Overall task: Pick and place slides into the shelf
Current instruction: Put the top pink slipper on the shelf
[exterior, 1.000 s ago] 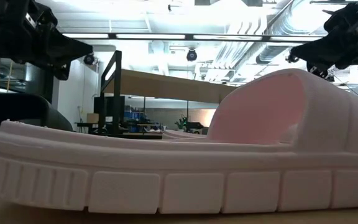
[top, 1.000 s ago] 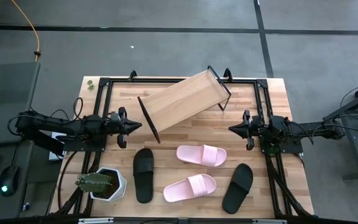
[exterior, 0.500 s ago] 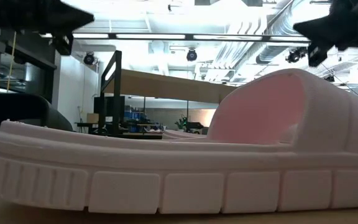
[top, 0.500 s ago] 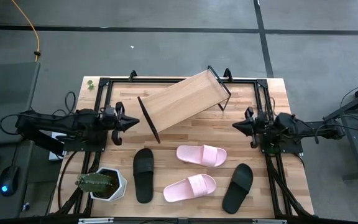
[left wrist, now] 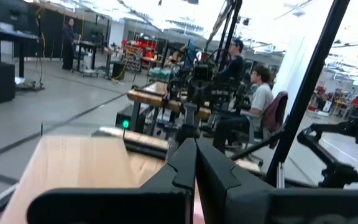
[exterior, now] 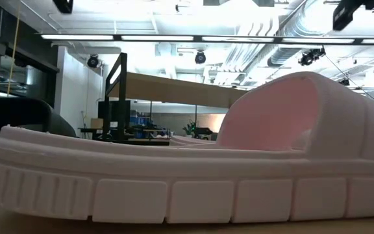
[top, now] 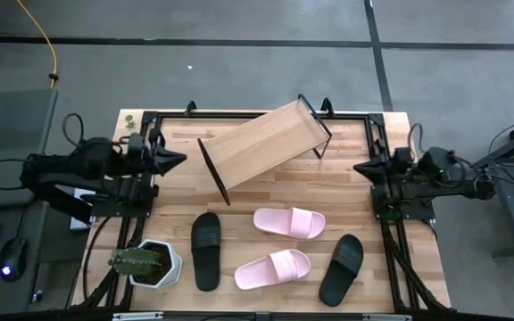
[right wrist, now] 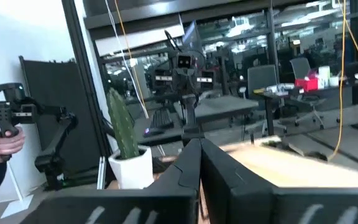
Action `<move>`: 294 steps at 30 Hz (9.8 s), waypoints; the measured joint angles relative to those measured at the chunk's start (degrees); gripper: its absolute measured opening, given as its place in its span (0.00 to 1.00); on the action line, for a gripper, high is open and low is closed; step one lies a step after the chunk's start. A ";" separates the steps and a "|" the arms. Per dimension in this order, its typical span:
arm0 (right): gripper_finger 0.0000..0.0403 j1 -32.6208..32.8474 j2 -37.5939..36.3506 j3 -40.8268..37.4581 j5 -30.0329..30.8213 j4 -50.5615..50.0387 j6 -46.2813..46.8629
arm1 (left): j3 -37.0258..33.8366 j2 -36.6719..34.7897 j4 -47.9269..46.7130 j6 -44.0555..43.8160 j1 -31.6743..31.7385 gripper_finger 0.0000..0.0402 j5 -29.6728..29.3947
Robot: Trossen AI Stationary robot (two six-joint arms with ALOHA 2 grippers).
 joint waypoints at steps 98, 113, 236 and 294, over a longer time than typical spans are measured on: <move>0.00 34.66 65.88 74.33 38.19 -36.03 -14.05 | 62.73 41.83 -23.93 7.21 -0.01 0.00 4.38; 0.00 42.42 70.58 74.33 44.34 -44.06 0.73 | 62.73 41.83 -25.98 7.21 -0.02 0.00 4.37; 0.58 22.43 48.87 -8.92 11.95 10.06 49.91 | 62.73 57.05 -43.66 7.68 -10.12 0.00 5.86; 0.31 18.25 71.70 -8.86 10.31 34.25 45.04 | 62.73 57.05 -43.66 7.67 -10.13 0.00 5.84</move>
